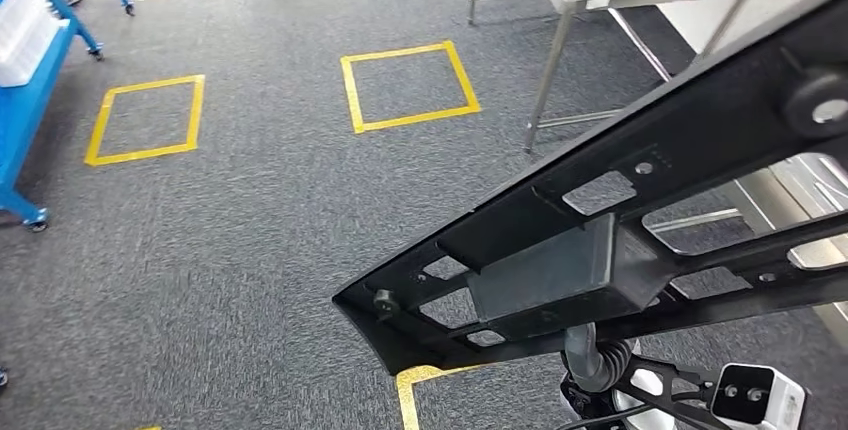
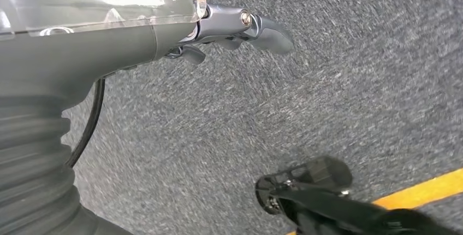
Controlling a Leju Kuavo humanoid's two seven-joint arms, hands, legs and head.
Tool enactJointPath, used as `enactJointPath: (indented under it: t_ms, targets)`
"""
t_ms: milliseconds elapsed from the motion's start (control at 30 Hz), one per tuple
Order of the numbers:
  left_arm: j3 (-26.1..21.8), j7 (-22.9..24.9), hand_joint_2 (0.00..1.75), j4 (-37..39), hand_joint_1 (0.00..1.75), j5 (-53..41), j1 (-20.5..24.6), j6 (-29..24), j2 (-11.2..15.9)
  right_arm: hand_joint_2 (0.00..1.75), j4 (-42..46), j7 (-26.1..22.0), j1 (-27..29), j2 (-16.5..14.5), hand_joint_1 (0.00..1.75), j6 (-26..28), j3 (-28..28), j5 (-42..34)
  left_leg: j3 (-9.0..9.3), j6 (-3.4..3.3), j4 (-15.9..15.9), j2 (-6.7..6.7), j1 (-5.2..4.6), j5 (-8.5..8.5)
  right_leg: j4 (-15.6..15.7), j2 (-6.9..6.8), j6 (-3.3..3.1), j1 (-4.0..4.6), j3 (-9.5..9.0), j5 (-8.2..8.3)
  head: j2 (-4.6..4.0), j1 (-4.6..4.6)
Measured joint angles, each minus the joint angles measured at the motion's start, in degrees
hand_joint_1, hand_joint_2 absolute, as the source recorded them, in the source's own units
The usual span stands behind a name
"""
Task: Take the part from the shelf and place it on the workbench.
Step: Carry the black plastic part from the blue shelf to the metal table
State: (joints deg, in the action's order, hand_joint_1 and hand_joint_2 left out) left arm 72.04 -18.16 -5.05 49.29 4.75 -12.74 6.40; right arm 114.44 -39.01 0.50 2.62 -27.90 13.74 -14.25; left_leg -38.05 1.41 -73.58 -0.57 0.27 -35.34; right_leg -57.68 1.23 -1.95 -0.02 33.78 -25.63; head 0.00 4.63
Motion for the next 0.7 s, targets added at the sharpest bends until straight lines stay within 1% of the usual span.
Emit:
enactJointPath:
  t_ms: [33,67,100,133,167,200,233,267,300,333,367,400,433,467,500,533,567,600,633,667,700]
  targets:
    - [-0.1,0.0,1.75,0.0,0.0,0.0,-0.1,-0.1,0.0,1.75,-0.1,0.1,-0.1,0.0,1.75,0.0,0.1,-0.2,-0.36,0.0,0.0,0.09,0.01,0.99,-0.1,0.8,0.02,0.0,-0.04,-0.03,0.0,0.0]
    - [-0.2,0.0,1.75,0.0,0.0,0.0,-0.1,-0.2,0.0,1.75,-0.2,0.3,-0.2,0.0,1.75,0.0,0.1,-0.4,0.4,-0.06,2.4,0.28,0.05,2.99,-0.2,1.56,0.09,-0.01,-0.1,-0.08,0.0,0.0]
    - [-0.4,0.1,1.75,0.0,0.0,0.0,-0.1,-0.3,0.0,1.75,-0.3,0.6,-0.4,0.0,1.75,0.1,0.2,-0.5,1.89,-0.16,6.2,0.86,0.13,5.39,-0.4,2.27,0.21,-0.05,-0.15,-0.16,0.0,0.0]
    - [-0.6,0.2,1.75,0.0,0.0,0.0,0.0,-0.5,0.0,1.75,-0.5,0.7,-0.7,0.0,1.75,0.1,0.4,-0.7,3.45,-0.3,10.0,2.01,0.21,7.08,-0.6,2.92,0.4,0.0,-0.08,-0.28,0.0,0.0]
    - [-0.8,0.3,1.75,0.0,0.0,0.0,0.0,-0.7,0.0,1.75,-0.6,0.9,-1.1,-0.1,1.75,0.2,0.6,-0.8,4.59,-0.47,12.9,3.0,0.28,8.1,-0.9,3.55,0.68,-0.01,0.08,-0.35,0.0,0.0]
    - [-0.9,0.5,1.75,0.0,0.0,0.0,0.0,-0.8,0.0,1.75,-0.8,1.0,-1.4,-0.1,1.75,0.3,0.8,-0.9,5.25,-0.67,14.5,3.73,0.31,8.41,-1.0,4.1,0.98,-0.06,0.3,-0.38,0.0,-0.01]
    - [-0.9,0.6,1.75,0.0,0.0,0.0,0.0,-1.0,0.0,1.75,-0.9,1.0,-1.6,-0.2,1.75,0.4,1.0,-1.0,5.44,-0.93,15.0,4.0,0.24,8.22,-1.1,4.62,1.35,-0.14,0.51,-0.32,0.0,-0.01]
    - [-0.9,0.7,1.75,0.0,0.0,0.0,0.0,-1.1,0.0,1.75,-1.0,1.1,-1.7,-0.2,1.75,0.6,1.1,-1.0,5.5,-1.22,15.1,3.6,0.19,8.33,-1.0,5.1,1.72,-0.28,0.65,-0.2,0.0,-0.01]
    - [-1.0,0.8,1.75,0.0,0.0,0.0,0.1,-1.1,-0.1,1.75,-1.1,1.1,-1.7,-0.2,1.75,0.7,1.1,-1.1,5.64,-1.6,15.4,3.1,0.24,8.52,-1.0,5.13,2.01,-0.35,0.7,-0.22,0.0,-0.01]
    - [-1.0,0.8,1.75,0.0,0.0,0.0,0.2,-1.2,-0.1,1.75,-1.2,1.2,-1.8,-0.2,1.75,0.7,1.1,-1.1,5.74,-1.98,15.7,2.61,0.3,8.73,-1.5,4.36,2.31,-0.33,0.95,-0.65,0.0,-0.01]
    - [-1.0,0.8,1.75,0.0,0.0,0.0,0.2,-1.2,-0.2,1.75,-1.3,1.2,-2.0,-0.2,1.75,0.7,1.1,-1.1,5.81,-2.32,16.0,2.04,0.4,8.91,-2.9,3.09,2.56,-0.31,1.65,-1.68,0.0,-0.02]
    - [-1.0,0.8,1.75,0.0,0.0,0.0,0.2,-1.2,-0.3,1.75,-1.4,1.2,-2.2,-0.2,1.75,0.7,1.1,-1.1,5.87,-2.59,16.2,1.41,0.44,9.03,-5.6,1.54,2.8,-0.35,2.89,-3.26,0.0,-0.02]
    - [-1.0,0.8,1.75,0.0,0.0,0.0,0.1,-1.2,-0.3,1.75,-1.5,1.2,-2.4,-0.2,1.75,0.7,1.1,-1.2,5.86,-2.71,16.2,0.8,0.37,9.0,-9.2,0.22,3.08,-0.42,4.67,-5.11,0.0,-0.02]
    - [-1.0,0.8,1.75,0.0,0.0,0.0,-0.1,-1.3,-0.3,1.75,-1.6,1.3,-2.5,-0.2,1.75,0.7,1.1,-1.2,5.84,-2.79,16.2,0.14,0.31,8.94,-12.9,-0.44,3.33,-0.55,6.5,-6.59,0.0,-0.02]
    - [-1.0,0.8,1.75,0.0,0.0,0.0,-0.2,-1.3,-0.3,1.75,-1.8,1.3,-2.5,-0.2,1.75,0.7,1.1,-1.2,5.84,-2.79,16.1,-0.53,0.26,8.86,-15.4,-0.74,3.52,-0.64,7.79,-7.23,0.0,-0.02]
    - [-1.0,0.7,1.75,0.0,0.0,0.0,-0.2,-1.2,-0.3,1.75,-2.0,1.3,-2.5,-0.2,1.75,0.8,1.1,-1.2,5.87,-2.77,16.1,-1.19,0.24,8.76,-15.9,-0.91,3.63,-0.7,8.1,-6.82,0.0,-0.02]
    - [-1.0,0.6,1.75,0.0,0.0,0.0,-0.1,-1.2,-0.3,1.75,-2.1,1.3,-2.6,-0.2,1.75,0.9,1.1,-1.2,5.95,-2.69,16.1,-1.79,0.23,8.65,-14.2,-1.19,3.64,-0.73,7.2,-5.41,0.0,-0.02]
    - [-1.0,0.4,1.75,0.0,0.0,0.0,-0.1,-1.1,-0.3,1.75,-2.2,1.3,-2.7,-0.2,1.75,0.9,1.1,-1.2,6.11,-2.59,16.1,-2.35,0.22,8.52,-10.6,-1.87,3.52,-0.69,5.3,-3.49,0.0,-0.02]
    - [-1.0,0.2,1.75,0.0,0.0,0.0,0.0,-1.0,-0.3,1.75,-2.2,1.4,-2.9,-0.2,1.75,1.0,1.1,-1.2,6.31,-2.4,16.1,-2.87,0.13,8.36,-6.5,-3.15,3.25,-0.49,3.17,-2.0,0.0,-0.02]
    - [-1.0,0.0,1.75,0.0,0.0,0.0,0.0,-0.9,-0.3,1.75,-2.3,1.4,-3.1,-0.2,1.75,1.0,1.1,-1.1,6.49,-2.16,16.0,-3.36,0.0,8.19,-3.2,-4.16,2.89,-0.24,1.48,-0.92,0.0,-0.02]
    - [-1.0,-0.1,1.75,0.0,0.0,0.0,0.1,-0.8,-0.3,1.75,-2.3,1.4,-3.3,-0.2,1.75,1.0,1.1,-1.1,6.63,-1.88,16.0,-3.81,-0.11,8.04,-1.3,-4.88,2.51,0.02,0.51,-0.49,0.0,-0.02]
